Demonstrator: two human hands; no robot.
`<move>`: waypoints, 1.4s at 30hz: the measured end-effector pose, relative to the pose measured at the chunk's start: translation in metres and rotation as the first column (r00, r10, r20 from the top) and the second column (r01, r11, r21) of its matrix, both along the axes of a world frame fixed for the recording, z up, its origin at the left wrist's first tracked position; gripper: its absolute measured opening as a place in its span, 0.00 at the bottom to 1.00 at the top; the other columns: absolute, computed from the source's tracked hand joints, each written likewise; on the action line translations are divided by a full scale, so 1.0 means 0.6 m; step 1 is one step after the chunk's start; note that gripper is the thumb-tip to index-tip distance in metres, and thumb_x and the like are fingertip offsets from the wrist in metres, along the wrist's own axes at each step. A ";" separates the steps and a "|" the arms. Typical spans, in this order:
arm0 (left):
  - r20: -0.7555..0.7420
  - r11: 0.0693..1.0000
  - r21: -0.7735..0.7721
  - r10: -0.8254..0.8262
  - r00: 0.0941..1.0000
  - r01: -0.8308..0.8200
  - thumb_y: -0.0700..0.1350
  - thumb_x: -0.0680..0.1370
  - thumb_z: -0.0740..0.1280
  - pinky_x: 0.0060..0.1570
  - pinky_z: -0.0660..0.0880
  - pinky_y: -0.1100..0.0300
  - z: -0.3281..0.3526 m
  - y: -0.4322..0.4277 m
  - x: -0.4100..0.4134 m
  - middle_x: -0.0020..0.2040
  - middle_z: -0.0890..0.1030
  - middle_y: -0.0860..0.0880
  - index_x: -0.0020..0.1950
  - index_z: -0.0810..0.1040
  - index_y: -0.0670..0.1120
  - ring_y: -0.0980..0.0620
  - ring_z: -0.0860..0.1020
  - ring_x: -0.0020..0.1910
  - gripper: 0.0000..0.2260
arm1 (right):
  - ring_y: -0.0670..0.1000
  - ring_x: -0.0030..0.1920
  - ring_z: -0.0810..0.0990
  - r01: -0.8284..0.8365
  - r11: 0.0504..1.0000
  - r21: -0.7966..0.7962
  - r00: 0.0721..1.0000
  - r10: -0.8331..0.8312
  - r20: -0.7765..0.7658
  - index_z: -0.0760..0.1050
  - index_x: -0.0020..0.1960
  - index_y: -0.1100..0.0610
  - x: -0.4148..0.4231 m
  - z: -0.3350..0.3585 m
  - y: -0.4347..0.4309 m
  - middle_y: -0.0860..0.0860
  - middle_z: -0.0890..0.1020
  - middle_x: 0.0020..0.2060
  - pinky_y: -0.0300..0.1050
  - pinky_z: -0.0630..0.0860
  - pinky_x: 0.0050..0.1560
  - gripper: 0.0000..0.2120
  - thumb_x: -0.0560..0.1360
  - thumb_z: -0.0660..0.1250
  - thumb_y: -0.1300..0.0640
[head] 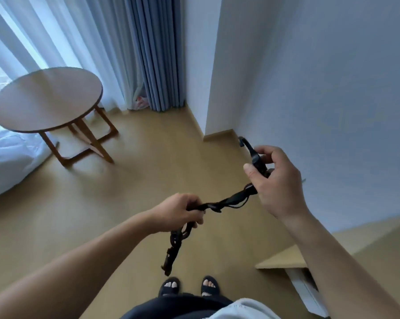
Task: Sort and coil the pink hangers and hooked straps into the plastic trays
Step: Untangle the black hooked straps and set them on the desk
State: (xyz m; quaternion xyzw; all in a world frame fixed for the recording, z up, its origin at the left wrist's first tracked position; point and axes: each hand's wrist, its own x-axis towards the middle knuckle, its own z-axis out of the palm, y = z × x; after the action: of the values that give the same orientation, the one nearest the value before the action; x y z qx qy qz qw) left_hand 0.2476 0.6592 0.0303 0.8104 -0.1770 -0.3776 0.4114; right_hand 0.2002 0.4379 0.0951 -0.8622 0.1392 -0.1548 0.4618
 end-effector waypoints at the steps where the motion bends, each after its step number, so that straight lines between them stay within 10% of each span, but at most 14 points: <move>1: 0.000 0.999 -0.032 0.006 1.000 -0.006 0.42 0.79 0.66 0.44 0.80 0.49 0.010 -0.005 0.005 0.40 0.85 0.51 0.48 0.78 0.47 0.50 0.84 0.40 0.02 | 0.52 0.49 0.81 0.039 0.995 -0.091 0.998 -0.043 -0.044 0.74 0.61 0.50 -0.004 -0.001 -0.001 0.44 0.79 0.50 0.49 0.78 0.53 0.16 0.75 0.71 0.53; 6: 0.105 0.989 -0.146 -0.008 0.994 0.024 0.40 0.77 0.63 0.27 0.69 0.65 0.071 -0.035 0.036 0.32 0.80 0.54 0.46 0.78 0.50 0.55 0.76 0.29 0.07 | 0.48 0.66 0.71 -0.007 0.943 -0.333 0.969 -0.076 -0.235 0.69 0.70 0.53 -0.038 -0.011 0.028 0.48 0.72 0.65 0.42 0.67 0.63 0.26 0.77 0.62 0.41; 10: 0.275 0.975 -0.163 -0.100 0.956 0.149 0.42 0.75 0.67 0.32 0.75 0.63 0.108 -0.059 0.046 0.41 0.81 0.55 0.53 0.75 0.51 0.59 0.77 0.33 0.08 | 0.38 0.68 0.68 -0.083 0.995 -0.064 0.987 0.073 -0.145 0.66 0.73 0.49 -0.061 0.008 0.076 0.41 0.72 0.67 0.38 0.65 0.68 0.34 0.74 0.58 0.30; 14: 0.342 0.946 -0.220 -0.154 0.927 0.238 0.44 0.72 0.73 0.39 0.74 0.65 0.131 -0.057 0.063 0.48 0.79 0.54 0.55 0.71 0.54 0.57 0.80 0.43 0.17 | 0.33 0.51 0.79 -0.086 0.966 0.243 0.972 0.136 -0.194 0.63 0.74 0.50 -0.064 0.022 0.106 0.39 0.83 0.47 0.26 0.72 0.50 0.32 0.73 0.63 0.40; 18: 0.415 0.913 -0.175 -0.272 0.868 0.370 0.39 0.69 0.73 0.33 0.73 0.68 0.134 -0.046 0.074 0.43 0.79 0.54 0.48 0.70 0.56 0.62 0.77 0.35 0.17 | 0.41 0.35 0.79 -0.015 0.965 0.262 0.980 0.066 -0.185 0.76 0.58 0.52 -0.082 0.034 0.118 0.43 0.81 0.31 0.31 0.73 0.38 0.08 0.80 0.63 0.53; 24: 0.285 0.778 -0.162 -0.552 0.784 0.607 0.44 0.70 0.73 0.43 0.78 0.49 0.119 -0.051 0.018 0.42 0.81 0.45 0.50 0.76 0.46 0.51 0.79 0.37 0.11 | 0.45 0.32 0.77 0.132 0.915 0.381 0.990 -0.138 -0.013 0.79 0.48 0.51 -0.152 0.056 0.154 0.47 0.79 0.30 0.35 0.74 0.34 0.08 0.79 0.62 0.60; 31: 0.189 0.598 -0.164 -0.761 0.620 0.785 0.41 0.73 0.72 0.46 0.75 0.50 0.093 -0.079 -0.064 0.38 0.78 0.48 0.44 0.75 0.43 0.51 0.77 0.39 0.06 | 0.46 0.28 0.71 0.276 0.844 0.459 0.903 -0.391 0.176 0.81 0.44 0.50 -0.280 0.092 0.157 0.46 0.73 0.27 0.34 0.68 0.29 0.06 0.73 0.65 0.57; 42: -0.040 0.570 -0.591 -0.727 0.685 0.571 0.36 0.67 0.65 0.35 0.68 0.54 0.197 -0.147 -0.288 0.33 0.73 0.44 0.44 0.72 0.45 0.46 0.71 0.34 0.08 | 0.42 0.38 0.79 0.520 0.821 0.236 0.842 -0.539 0.020 0.74 0.54 0.37 -0.528 0.065 0.171 0.40 0.79 0.35 0.36 0.77 0.38 0.19 0.64 0.73 0.41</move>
State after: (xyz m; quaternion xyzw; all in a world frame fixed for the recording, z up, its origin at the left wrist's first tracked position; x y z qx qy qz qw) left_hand 0.0750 0.5713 0.1483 0.4756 -0.5025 -0.5479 0.4702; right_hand -0.1165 0.5403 0.1343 -0.7253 0.3695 -0.2974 0.4990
